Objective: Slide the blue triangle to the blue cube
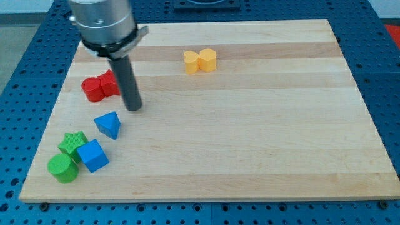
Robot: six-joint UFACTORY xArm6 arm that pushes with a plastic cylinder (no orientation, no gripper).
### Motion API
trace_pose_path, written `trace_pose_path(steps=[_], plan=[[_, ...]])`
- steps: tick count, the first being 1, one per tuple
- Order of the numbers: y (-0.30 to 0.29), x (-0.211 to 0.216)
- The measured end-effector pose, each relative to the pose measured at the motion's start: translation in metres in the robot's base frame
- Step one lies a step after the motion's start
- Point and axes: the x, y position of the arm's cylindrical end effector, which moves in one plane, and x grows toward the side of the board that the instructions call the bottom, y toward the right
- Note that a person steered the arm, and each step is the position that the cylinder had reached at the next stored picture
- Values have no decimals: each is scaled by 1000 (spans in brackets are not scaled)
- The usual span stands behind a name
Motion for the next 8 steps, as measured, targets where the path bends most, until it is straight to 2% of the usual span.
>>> trace_pose_path(steps=[1,6,7,8], plan=[[-34,12],[-34,65],[-29,62],[9,49]])
